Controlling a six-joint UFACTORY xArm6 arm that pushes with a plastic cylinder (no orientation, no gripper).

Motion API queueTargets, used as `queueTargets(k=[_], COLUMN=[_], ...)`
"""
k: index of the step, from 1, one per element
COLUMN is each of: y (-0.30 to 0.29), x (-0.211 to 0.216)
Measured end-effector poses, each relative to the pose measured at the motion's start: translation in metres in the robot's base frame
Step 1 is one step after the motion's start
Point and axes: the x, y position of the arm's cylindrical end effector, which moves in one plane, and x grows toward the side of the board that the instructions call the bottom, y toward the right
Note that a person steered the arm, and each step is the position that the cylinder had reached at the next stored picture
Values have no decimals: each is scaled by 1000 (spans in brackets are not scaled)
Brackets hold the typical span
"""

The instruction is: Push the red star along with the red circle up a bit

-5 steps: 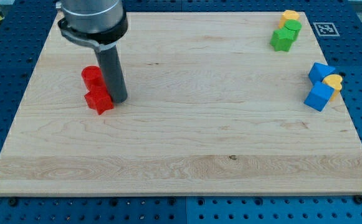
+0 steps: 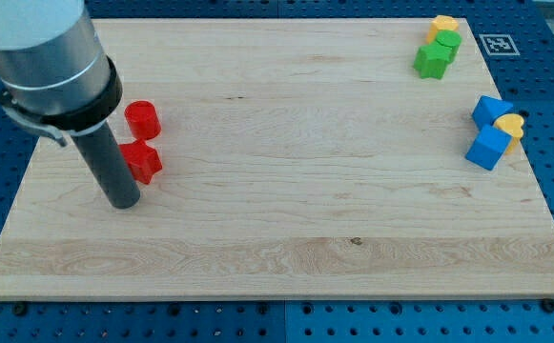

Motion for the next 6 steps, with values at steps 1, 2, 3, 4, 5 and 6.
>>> queueTargets(k=[1,2,3,4,5,6], y=[0,2,2,2,10,37], x=[-19,-39,-56,-55,-28,-23])
